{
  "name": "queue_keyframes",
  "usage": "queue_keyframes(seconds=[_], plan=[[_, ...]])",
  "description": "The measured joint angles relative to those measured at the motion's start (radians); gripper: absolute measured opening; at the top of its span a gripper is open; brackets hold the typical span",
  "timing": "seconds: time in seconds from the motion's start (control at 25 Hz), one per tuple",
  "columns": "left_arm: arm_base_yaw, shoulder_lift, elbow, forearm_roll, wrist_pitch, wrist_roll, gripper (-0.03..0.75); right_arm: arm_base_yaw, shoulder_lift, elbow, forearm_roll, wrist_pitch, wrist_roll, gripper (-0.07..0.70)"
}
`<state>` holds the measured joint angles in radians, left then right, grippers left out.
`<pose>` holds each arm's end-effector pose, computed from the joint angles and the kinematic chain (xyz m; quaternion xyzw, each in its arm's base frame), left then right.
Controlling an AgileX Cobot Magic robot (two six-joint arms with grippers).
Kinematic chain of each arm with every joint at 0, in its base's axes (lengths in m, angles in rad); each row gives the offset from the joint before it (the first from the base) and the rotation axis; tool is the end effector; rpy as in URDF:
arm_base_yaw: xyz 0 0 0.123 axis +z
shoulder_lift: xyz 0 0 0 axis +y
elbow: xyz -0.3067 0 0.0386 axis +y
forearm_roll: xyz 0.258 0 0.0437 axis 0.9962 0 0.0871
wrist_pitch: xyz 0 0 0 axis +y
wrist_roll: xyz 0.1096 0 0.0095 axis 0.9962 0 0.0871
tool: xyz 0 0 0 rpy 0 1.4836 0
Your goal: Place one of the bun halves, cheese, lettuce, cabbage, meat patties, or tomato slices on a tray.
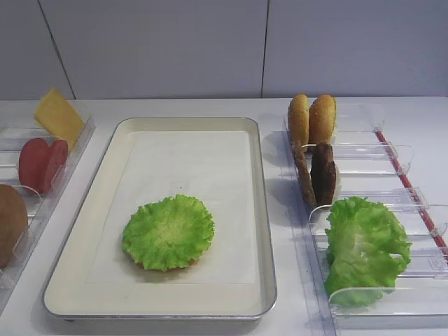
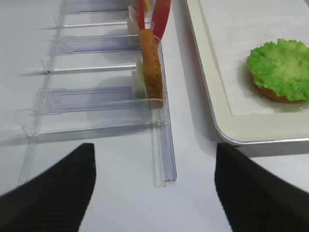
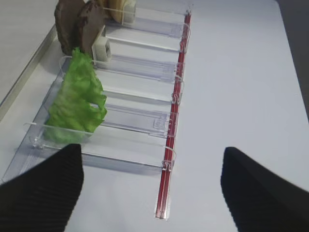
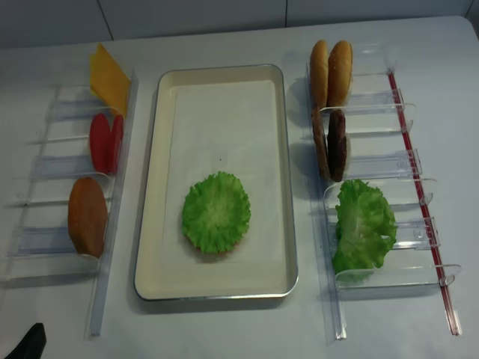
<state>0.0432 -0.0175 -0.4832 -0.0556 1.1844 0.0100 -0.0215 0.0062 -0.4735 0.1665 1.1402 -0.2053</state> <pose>-0.0108 -0.0061 0.2567 -0.0119 0.8833 -0.0152 0.4685 -0.0045 0.0167 0.2590 -0.0857 0.8739 0.0291 0.4776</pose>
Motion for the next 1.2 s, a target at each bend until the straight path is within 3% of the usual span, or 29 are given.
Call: queue_keyframes(seconds=[0.24, 1.2], plan=[[0.000, 0.000, 0.000, 0.000, 0.000, 0.000, 0.482, 0.000, -0.023, 0.000, 0.000, -0.001, 0.000, 0.560], [0.000, 0.000, 0.000, 0.000, 0.000, 0.000, 0.482, 0.002, -0.023, 0.000, 0.000, -0.001, 0.000, 0.555]])
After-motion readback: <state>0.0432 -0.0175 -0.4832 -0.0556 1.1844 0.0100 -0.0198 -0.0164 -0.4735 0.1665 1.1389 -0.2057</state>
